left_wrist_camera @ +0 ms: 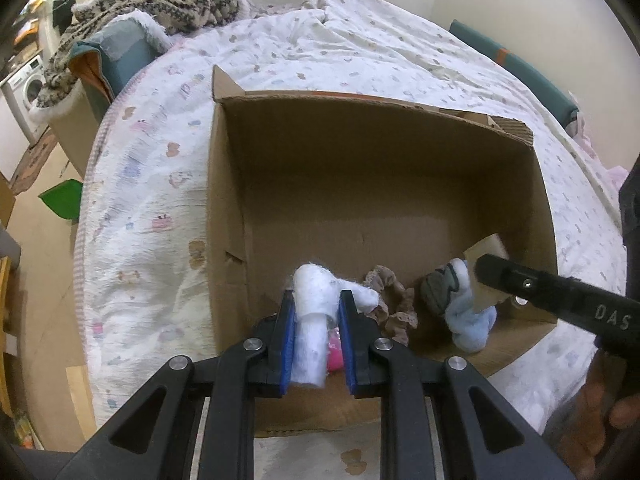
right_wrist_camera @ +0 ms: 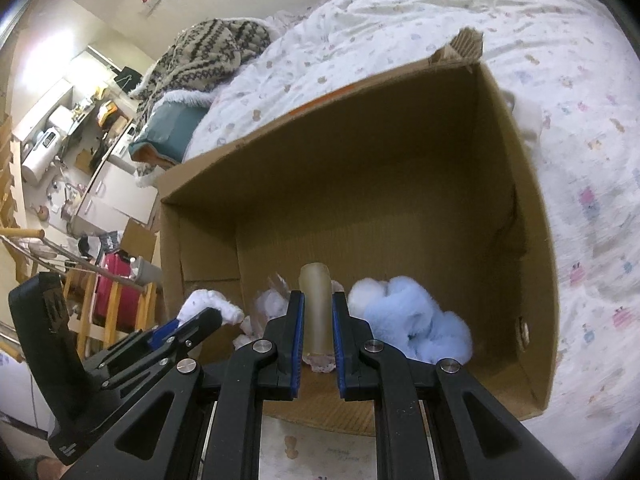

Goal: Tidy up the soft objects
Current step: 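Carry the white cloth roll and beige tube into the box and release both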

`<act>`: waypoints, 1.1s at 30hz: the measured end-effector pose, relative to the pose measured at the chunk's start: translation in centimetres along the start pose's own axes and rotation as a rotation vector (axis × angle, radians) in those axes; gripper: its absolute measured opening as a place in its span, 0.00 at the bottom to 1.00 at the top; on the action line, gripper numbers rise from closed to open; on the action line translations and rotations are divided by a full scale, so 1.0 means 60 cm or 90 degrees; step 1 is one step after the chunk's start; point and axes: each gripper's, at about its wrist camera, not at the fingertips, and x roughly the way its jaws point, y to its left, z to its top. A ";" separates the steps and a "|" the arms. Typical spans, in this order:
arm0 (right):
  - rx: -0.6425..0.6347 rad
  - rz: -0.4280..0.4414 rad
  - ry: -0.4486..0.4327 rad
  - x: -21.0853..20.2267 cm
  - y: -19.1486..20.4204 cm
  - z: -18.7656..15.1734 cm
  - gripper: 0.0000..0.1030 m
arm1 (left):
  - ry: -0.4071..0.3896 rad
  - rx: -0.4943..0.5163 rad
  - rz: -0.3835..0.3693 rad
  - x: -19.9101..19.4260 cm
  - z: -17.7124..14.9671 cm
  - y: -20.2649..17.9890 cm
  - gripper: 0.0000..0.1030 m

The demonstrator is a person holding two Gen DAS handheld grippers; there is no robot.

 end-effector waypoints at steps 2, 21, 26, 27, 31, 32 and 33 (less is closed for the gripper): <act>-0.003 -0.001 0.006 0.005 0.001 -0.001 0.14 | 0.001 0.003 0.002 0.000 -0.001 -0.004 0.18; -0.021 -0.012 0.031 0.028 0.013 -0.001 0.17 | 0.027 0.006 0.006 0.013 -0.009 -0.014 0.19; -0.024 -0.013 0.029 0.028 0.015 -0.002 0.17 | 0.029 0.006 0.011 0.011 -0.012 -0.013 0.19; -0.022 -0.013 0.030 0.028 0.016 -0.001 0.17 | 0.029 0.006 0.011 0.011 -0.013 -0.012 0.19; -0.021 -0.015 0.030 0.029 0.017 -0.001 0.18 | 0.029 0.011 0.012 0.008 -0.016 -0.012 0.23; -0.021 -0.015 0.030 0.028 0.015 -0.001 0.18 | 0.029 0.012 0.012 0.006 -0.017 -0.012 0.25; -0.021 -0.016 0.030 0.027 0.015 -0.001 0.18 | 0.027 0.015 0.014 0.005 -0.017 -0.011 0.25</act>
